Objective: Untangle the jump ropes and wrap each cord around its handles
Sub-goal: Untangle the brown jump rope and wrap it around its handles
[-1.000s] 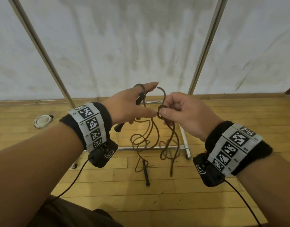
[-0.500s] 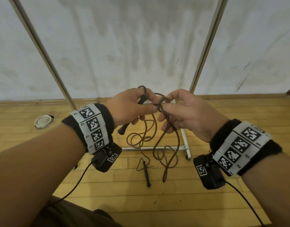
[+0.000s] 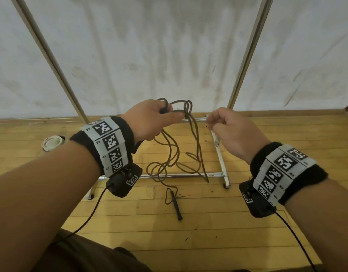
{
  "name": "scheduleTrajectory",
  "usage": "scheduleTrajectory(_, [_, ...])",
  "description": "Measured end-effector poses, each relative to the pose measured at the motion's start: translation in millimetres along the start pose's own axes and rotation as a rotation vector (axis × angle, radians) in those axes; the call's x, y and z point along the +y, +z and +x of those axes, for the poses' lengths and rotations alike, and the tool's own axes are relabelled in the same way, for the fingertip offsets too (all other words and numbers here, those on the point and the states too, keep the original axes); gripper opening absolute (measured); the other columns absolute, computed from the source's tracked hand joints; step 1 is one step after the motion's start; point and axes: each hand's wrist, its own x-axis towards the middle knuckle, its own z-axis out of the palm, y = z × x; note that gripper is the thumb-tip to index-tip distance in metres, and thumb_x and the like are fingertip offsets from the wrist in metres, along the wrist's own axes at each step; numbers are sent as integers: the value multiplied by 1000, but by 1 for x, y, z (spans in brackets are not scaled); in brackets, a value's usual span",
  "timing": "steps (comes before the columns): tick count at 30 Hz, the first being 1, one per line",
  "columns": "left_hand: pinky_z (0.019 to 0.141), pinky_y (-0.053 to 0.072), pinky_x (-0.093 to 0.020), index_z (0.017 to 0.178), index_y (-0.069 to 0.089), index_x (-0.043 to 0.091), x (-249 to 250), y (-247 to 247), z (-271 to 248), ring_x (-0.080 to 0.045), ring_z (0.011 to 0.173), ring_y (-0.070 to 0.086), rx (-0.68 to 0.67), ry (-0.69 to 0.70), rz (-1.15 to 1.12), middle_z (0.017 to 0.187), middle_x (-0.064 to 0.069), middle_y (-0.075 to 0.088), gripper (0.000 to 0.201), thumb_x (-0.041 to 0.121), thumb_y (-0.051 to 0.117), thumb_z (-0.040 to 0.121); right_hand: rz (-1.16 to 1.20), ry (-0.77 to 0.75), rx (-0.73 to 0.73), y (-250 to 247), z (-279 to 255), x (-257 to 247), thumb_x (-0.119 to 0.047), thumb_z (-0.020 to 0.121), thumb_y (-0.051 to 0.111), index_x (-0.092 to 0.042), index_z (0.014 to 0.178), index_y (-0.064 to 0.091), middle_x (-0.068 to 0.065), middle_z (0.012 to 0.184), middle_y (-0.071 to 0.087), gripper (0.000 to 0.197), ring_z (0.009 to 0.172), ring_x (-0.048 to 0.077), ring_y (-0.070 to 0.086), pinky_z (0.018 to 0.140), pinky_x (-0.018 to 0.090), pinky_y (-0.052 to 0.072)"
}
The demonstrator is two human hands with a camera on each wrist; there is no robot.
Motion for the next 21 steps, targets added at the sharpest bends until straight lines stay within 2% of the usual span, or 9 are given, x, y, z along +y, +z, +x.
scheduleTrajectory(3, [48,44,-23,78,68,25,4,0,-2,-7,48,50,108,-16,30,51,12,53,46,67,64,94,-59,33,-88,-2,-4,-8,-14,96,51,-17,87,68,0,76,69,20,71,17,65,67,32,55])
scheduleTrajectory(5, [42,40,-18,71,70,21,7,2,-4,-3,39,47,141,-2,57,45,13,51,58,72,57,95,65,108,-325,-1,-7,-16,-11,96,51,-10,81,69,5,70,71,24,62,20,68,57,30,57])
scheduleTrajectory(7, [42,37,-20,70,73,19,10,4,-5,-6,37,45,134,18,57,44,11,47,65,76,53,95,124,158,-605,5,-10,-23,-13,99,51,-11,95,74,2,88,78,23,77,16,75,65,27,61])
scheduleTrajectory(9, [46,36,-25,74,77,20,13,4,-7,-16,45,44,96,43,-21,53,6,44,66,79,53,92,-78,83,-688,18,-12,-24,-28,100,55,-23,125,69,-8,120,73,29,105,7,69,89,31,59])
scheduleTrajectory(11, [48,33,-29,80,79,22,18,3,-11,-25,55,39,38,72,-102,62,0,39,66,83,55,85,-286,29,-600,35,-12,-20,-55,95,60,-29,147,49,-11,147,55,60,129,8,55,108,39,47])
scheduleTrajectory(13, [47,31,-29,83,81,24,22,1,-14,-25,55,36,-26,104,-120,63,-1,37,68,88,59,75,-155,75,-461,46,-12,-21,-67,87,64,-27,151,39,-8,152,49,80,135,13,50,112,44,43])
scheduleTrajectory(15, [44,31,-26,86,81,26,25,-3,-16,-20,49,34,-98,125,-101,56,4,39,67,88,64,69,76,95,-314,53,-6,-21,-61,91,63,-31,142,48,-11,140,60,61,126,9,57,108,43,47])
scheduleTrajectory(18, [42,30,-25,95,82,31,26,-11,-15,-15,47,35,-128,143,-95,53,9,43,52,76,79,68,173,81,-74,45,6,-19,-46,102,53,-36,106,68,-20,95,75,19,90,-2,66,82,30,50])
scheduleTrajectory(21, [43,33,-25,108,80,38,19,-20,-11,-12,46,38,-40,120,-18,51,14,45,27,58,75,90,241,116,212,21,19,-5,-31,104,53,-28,109,68,-11,103,74,16,97,7,67,87,34,53])
